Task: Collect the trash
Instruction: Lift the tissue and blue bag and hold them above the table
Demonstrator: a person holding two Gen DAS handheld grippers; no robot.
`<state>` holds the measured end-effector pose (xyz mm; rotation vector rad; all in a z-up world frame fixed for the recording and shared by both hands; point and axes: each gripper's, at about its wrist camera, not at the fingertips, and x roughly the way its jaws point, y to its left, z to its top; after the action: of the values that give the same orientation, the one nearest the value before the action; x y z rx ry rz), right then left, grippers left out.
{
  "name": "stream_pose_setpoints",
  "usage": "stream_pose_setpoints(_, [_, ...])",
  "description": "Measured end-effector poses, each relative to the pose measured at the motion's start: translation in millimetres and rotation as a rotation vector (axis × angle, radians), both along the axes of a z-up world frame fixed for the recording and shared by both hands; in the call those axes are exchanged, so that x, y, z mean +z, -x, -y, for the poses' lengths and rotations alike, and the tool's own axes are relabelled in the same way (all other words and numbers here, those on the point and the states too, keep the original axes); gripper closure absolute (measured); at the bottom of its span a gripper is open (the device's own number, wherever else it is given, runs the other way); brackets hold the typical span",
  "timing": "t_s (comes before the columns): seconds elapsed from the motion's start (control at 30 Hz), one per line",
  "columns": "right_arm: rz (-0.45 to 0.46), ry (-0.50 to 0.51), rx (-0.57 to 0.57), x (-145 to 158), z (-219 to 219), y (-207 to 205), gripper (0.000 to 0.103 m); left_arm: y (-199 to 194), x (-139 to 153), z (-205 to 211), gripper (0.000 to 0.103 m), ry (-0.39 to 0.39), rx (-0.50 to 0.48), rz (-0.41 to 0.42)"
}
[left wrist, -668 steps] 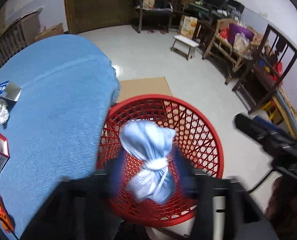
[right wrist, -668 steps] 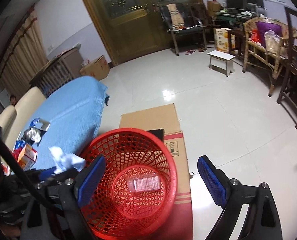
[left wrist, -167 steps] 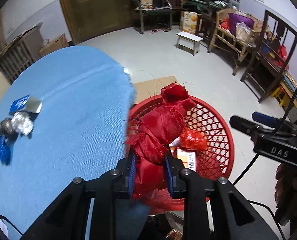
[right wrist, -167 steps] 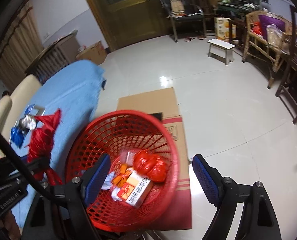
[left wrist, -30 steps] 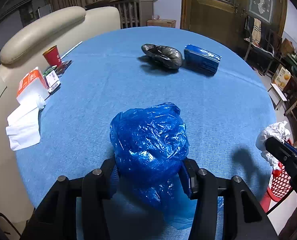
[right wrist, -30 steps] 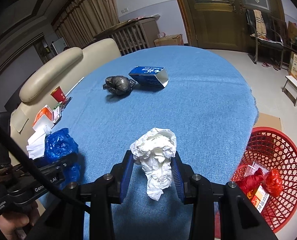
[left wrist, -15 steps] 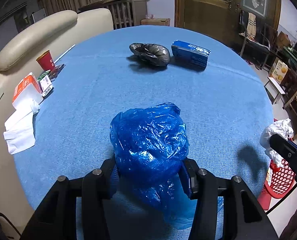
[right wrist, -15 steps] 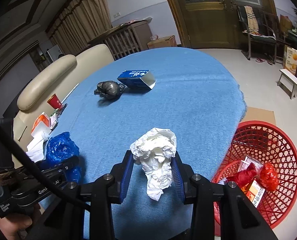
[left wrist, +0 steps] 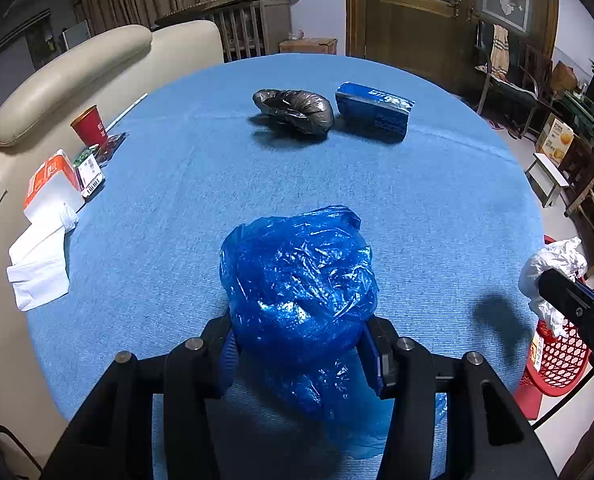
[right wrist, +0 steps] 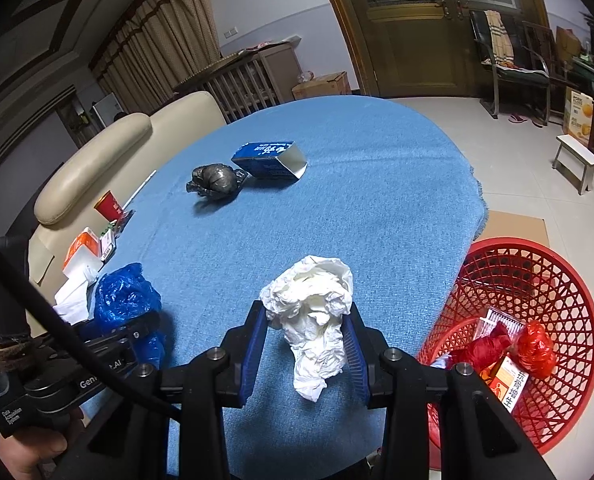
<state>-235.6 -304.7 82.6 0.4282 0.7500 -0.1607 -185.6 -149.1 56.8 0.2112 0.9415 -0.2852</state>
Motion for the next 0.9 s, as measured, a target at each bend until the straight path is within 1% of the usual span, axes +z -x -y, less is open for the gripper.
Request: stream_pose_setpoints(0.9, [0.022,-0.001,-0.013,8.0,3.0,8.1,0.063,2.2,2.2,2.8,0.051,-0.005,-0.03,0.009])
